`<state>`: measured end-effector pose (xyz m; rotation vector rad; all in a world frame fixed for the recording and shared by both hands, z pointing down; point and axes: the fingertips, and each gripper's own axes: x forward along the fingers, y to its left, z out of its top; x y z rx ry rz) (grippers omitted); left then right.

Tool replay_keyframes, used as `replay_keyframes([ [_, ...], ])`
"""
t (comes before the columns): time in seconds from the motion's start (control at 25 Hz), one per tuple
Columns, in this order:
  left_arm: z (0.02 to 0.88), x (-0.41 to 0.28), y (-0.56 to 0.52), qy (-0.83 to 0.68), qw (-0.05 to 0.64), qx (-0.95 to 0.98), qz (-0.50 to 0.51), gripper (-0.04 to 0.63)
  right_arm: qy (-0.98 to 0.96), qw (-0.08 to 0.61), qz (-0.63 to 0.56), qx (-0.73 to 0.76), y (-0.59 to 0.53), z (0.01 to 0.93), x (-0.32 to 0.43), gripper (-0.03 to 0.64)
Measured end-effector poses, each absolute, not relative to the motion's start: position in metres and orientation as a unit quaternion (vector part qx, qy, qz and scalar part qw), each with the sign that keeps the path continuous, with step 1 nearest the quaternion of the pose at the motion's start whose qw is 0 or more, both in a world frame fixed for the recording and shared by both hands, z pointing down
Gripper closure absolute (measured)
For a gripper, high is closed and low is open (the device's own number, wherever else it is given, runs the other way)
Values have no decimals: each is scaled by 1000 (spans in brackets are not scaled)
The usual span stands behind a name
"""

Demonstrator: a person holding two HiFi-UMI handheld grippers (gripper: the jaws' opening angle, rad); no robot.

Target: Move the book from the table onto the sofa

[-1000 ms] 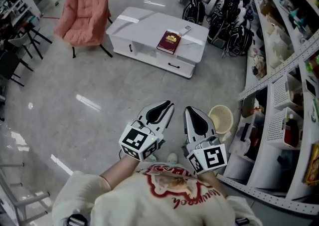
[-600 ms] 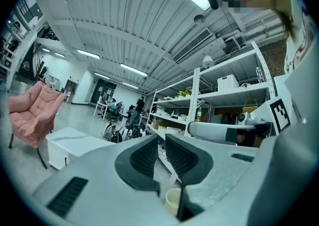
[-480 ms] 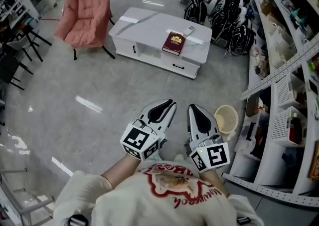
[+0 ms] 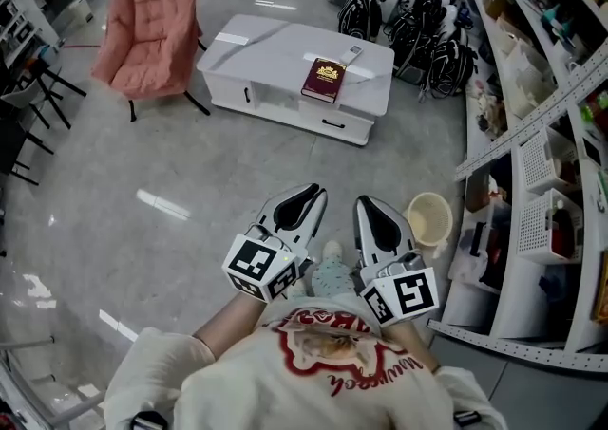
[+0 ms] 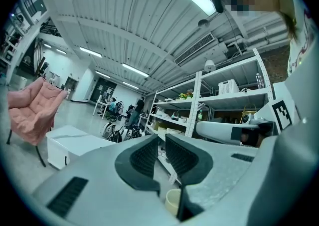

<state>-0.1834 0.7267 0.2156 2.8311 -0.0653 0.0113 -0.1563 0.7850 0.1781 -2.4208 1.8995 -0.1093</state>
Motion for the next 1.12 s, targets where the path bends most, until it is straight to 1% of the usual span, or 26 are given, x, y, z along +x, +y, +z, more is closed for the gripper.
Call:
replay_keyframes([
  [0.32,219,-168,703,-33,143,989,5,545,623,43,-30,-780,759,180,-136,617],
  [0.48,216,-141,678,-44,136,990,0,545,629,47,-26,-776,739,180,-109,617],
  [0.72,218,-67,638,-39,130,991,-6,545,632,48,-25,-773,694,186,-37,617],
  [1.12,210,68,556,-46,120,992,-14,545,626,65,-37,-776,619,184,110,617],
])
